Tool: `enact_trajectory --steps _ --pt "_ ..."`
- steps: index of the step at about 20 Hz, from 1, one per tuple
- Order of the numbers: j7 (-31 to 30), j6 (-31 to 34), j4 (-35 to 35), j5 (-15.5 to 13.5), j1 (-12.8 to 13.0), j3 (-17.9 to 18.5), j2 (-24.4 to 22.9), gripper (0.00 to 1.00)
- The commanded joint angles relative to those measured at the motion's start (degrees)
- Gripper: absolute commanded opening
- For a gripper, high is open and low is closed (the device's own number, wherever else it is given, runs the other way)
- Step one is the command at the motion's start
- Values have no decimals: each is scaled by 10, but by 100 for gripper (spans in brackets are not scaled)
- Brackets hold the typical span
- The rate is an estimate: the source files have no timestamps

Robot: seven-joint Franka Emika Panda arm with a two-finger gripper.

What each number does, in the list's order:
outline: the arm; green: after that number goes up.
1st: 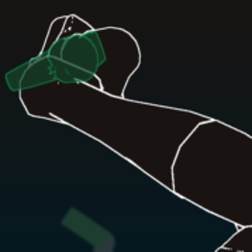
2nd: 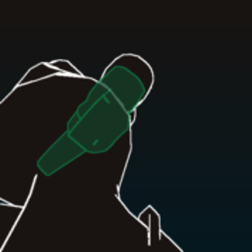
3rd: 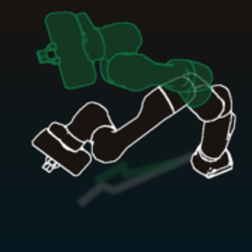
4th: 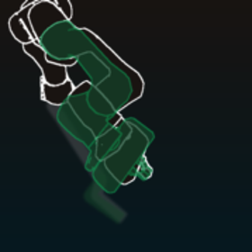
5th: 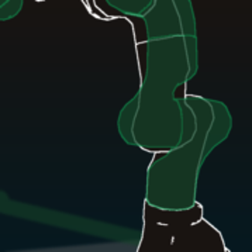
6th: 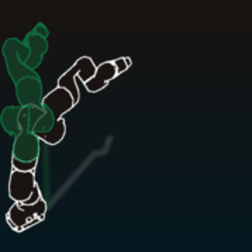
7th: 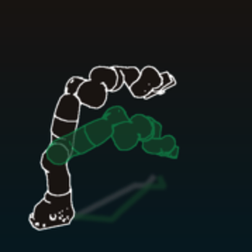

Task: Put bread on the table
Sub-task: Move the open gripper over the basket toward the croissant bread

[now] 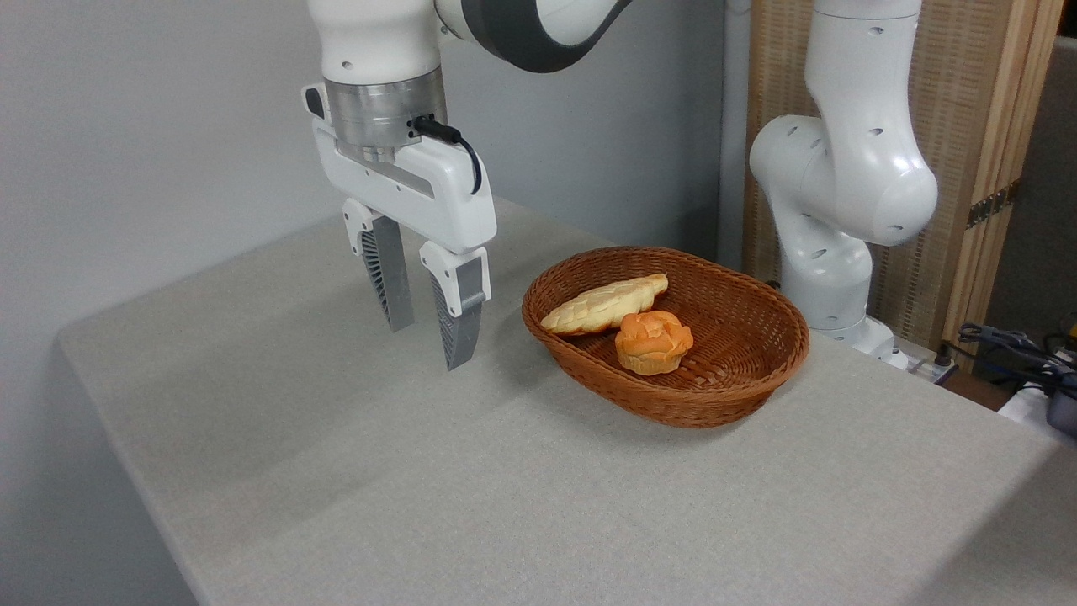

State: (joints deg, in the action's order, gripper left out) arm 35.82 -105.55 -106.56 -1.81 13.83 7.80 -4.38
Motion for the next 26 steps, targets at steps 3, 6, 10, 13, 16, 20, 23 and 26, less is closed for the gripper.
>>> enact_trajectory --steps 3,6,10,13,16,20,23,26 --pt "26 49 30 -21 4 2 11 100" --pt "24 50 33 -21 4 1 14 100" --pt "24 51 33 -22 4 1 15 100" --pt "26 68 33 -22 4 0 15 100" --pt "27 71 29 -22 4 0 11 100" --pt "34 75 -1 -21 4 -1 -10 100" --pt "66 110 -20 -21 5 -1 -27 100" --pt "94 133 -38 -22 6 -1 -41 100"
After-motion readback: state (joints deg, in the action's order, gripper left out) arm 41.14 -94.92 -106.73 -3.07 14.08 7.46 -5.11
